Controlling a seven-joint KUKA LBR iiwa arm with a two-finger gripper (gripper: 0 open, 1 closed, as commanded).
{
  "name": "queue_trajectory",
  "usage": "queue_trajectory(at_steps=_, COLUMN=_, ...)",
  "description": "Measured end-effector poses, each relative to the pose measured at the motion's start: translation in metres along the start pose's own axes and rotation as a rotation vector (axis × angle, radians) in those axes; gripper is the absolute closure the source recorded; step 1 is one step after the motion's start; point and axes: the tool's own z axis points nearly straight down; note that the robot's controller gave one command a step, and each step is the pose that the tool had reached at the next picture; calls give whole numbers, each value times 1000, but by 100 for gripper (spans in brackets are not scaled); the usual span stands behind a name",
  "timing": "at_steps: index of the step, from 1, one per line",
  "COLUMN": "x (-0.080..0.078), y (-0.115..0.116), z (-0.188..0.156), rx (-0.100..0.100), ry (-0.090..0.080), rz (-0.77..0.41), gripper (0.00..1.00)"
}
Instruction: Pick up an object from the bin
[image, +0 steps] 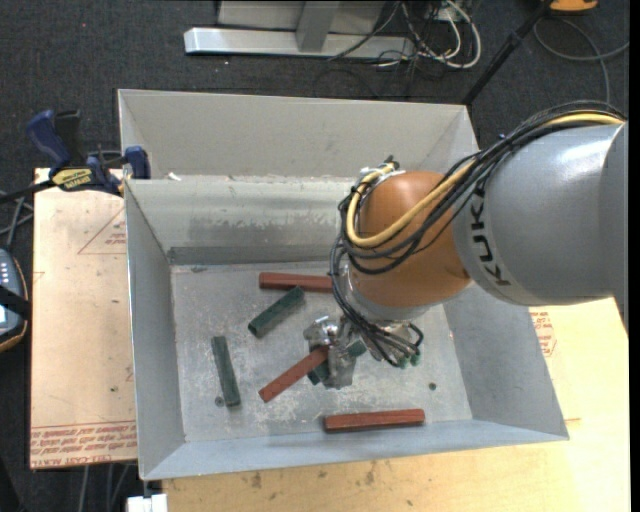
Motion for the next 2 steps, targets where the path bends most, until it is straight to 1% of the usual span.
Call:
queue_trajectory(at_steps=1, x=17, y=-10, z=-45, rx=-5, ry=4, rz=16, gripper=100)
queue_trajectory(at_steps=2, x=20, y=-20, z=-56, rx=-3, ry=5, rz=25, gripper=100)
